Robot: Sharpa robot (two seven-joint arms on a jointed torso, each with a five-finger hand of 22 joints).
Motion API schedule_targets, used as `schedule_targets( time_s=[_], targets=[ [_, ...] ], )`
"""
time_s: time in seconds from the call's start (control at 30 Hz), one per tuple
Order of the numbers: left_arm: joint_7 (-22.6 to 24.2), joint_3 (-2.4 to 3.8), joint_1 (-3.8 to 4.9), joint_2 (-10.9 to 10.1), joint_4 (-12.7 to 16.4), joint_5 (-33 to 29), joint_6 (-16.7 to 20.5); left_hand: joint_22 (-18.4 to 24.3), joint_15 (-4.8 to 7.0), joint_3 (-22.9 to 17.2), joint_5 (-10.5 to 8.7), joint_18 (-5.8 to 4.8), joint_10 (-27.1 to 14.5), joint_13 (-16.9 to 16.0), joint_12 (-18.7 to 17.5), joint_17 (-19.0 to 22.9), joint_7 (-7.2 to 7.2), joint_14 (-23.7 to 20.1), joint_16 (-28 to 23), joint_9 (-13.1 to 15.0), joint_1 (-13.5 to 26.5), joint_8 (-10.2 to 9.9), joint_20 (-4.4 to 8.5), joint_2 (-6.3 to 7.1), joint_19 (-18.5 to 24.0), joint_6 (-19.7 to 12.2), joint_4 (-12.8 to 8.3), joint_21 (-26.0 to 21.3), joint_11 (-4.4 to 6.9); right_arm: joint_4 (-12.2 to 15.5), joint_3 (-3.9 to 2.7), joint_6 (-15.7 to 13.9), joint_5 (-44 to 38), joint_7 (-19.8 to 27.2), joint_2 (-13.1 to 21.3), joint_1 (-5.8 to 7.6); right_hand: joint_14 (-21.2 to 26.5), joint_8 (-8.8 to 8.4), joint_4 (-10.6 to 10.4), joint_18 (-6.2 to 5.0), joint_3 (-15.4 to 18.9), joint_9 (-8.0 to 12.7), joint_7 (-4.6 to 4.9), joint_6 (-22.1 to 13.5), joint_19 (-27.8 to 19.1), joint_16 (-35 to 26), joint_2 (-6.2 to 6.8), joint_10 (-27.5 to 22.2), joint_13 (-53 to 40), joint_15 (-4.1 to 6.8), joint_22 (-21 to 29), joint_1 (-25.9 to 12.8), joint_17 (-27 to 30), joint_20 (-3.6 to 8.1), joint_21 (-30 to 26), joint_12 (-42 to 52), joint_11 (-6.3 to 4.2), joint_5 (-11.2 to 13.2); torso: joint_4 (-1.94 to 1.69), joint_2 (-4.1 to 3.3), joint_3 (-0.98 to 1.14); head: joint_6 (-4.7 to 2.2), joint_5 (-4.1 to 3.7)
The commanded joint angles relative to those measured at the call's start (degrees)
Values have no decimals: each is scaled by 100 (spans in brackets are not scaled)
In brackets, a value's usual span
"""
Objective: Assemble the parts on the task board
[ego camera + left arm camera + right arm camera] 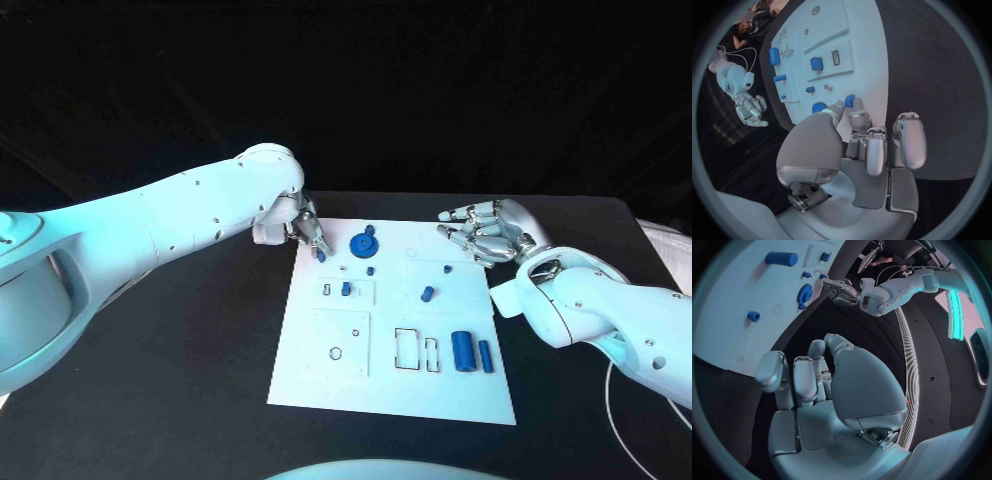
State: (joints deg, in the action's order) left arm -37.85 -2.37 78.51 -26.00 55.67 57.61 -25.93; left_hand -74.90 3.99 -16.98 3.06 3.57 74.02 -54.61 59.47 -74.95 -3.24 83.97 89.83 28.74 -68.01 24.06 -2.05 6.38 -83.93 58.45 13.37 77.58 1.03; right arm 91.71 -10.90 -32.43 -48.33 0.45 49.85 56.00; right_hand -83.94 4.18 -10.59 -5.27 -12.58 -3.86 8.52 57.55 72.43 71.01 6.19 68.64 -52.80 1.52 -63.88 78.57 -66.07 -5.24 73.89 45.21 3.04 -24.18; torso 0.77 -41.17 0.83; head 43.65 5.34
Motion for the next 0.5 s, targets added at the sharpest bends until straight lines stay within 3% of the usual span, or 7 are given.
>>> schedule_targets(
  time_s=[0.03,0.5],
  targets=[
    [2,2,0,16,4,-123,-98,-873,55,-69,2,-85,30,22,0,-1505,32,603,17,36,-110,23,33,-27,-229,12,-74,4,16,7,0,64,-56,11,-10,-4,-83,-7,-3,-63,-31,-2,-2,-50,-35,-17,30,-38,6,-47,8,-19,-2,-2,-24,-24,16,-21,-1,1,-1,6,4],
    [11,3,0,17,4,-300,-116,-899,70,-724,7,-88,44,83,-85,-1505,64,603,17,283,-567,1,53,-186,-229,-70,-622,0,44,-3,0,70,-53,18,-23,-12,-82,-4,-3,-63,-37,-4,-2,-46,-32,-20,27,-40,12,-48,5,-22,0,-2,-23,-26,16,-31,-1,1,1,40,2]
  ],
)
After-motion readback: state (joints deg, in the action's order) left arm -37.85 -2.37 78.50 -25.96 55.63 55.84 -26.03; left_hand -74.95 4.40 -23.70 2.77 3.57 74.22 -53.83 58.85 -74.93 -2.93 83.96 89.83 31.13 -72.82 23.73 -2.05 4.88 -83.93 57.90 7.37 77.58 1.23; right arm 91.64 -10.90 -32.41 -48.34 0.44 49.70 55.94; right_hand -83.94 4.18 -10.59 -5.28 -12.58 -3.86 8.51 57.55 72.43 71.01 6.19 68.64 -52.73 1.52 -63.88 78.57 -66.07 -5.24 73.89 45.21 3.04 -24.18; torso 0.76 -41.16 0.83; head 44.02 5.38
